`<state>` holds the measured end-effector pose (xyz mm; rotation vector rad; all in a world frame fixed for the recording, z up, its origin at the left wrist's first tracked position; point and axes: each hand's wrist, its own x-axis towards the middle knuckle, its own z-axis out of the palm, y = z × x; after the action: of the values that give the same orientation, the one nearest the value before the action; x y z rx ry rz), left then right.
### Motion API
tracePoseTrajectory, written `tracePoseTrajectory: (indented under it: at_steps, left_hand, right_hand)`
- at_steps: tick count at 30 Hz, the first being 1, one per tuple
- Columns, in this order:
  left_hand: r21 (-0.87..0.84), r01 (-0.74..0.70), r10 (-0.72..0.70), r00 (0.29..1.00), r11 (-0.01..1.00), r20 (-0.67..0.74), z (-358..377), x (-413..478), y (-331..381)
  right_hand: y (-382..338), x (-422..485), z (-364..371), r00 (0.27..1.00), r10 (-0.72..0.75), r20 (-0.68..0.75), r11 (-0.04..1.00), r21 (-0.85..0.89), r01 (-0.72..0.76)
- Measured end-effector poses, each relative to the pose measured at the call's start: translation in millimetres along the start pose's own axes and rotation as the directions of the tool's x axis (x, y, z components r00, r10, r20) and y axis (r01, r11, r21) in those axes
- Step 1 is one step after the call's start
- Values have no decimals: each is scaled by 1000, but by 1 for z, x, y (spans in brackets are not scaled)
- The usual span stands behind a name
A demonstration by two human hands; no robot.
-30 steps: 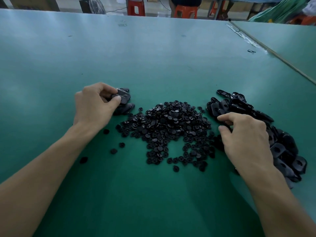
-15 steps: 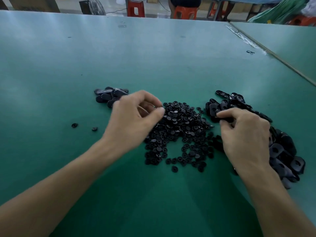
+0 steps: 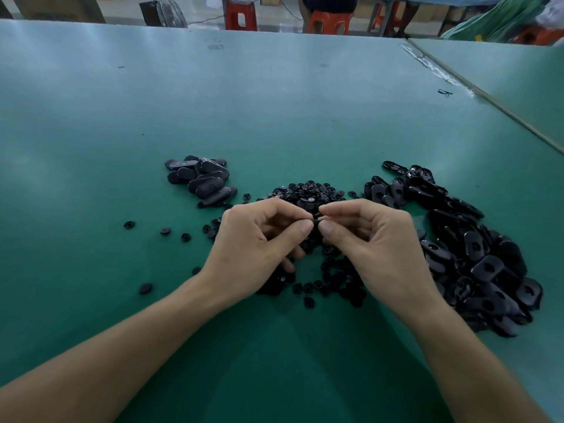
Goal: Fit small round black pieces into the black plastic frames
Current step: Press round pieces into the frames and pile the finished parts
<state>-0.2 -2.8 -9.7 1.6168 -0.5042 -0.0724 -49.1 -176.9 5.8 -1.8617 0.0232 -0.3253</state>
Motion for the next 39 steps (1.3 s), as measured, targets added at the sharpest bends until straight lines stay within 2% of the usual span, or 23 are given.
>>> tracePoseTrajectory:
  at_steps: [3, 10, 13, 15, 18, 20, 23, 29, 32, 39]
  left_hand:
    - [-60, 24, -25, 1000, 998, -15, -1, 2, 1]
    - [-107, 23, -23, 1000, 994, -5, -2, 4, 1]
    - [-141, 12, -18, 999, 990, -43, -2, 5, 2]
    - [-187, 19, -36, 995, 982, -88, -2, 7, 2]
    - [-220, 17, -48, 989, 975, -140, -3, 9, 1]
    - [-228, 12, -48, 987, 974, -153, -3, 9, 1]
    - [-240, 11, -49, 987, 971, -153, -3, 8, 1]
    - [-251, 24, -65, 986, 968, -155, -2, 8, 1]
    - [-246, 35, -76, 984, 969, -161, -3, 7, 1]
    - [-229, 76, -114, 981, 970, -156, -2, 7, 3]
  right_hand:
    - [1, -2, 0, 1000, -10, -12, 995, -100, 9]
    - [1, 1, 2, 1000, 6, -28, 998, -57, -8]
    - [3, 0, 3, 997, -1, -73, 996, -84, -5]
    - [2, -2, 3, 993, -53, -104, 975, -219, 29]
    - [0, -4, 5, 992, -123, 6, 858, -502, 110]
    - [0, -6, 6, 990, -99, 97, 791, -596, 137]
    - [-2, -8, 9, 985, -91, 147, 729, -664, 166]
    - [-2, -5, 14, 987, -99, 130, 701, -695, 161]
    - [-1, -5, 16, 988, -104, 114, 744, -650, 154]
    - [-2, -6, 14, 976, -216, -30, 835, -524, 168]
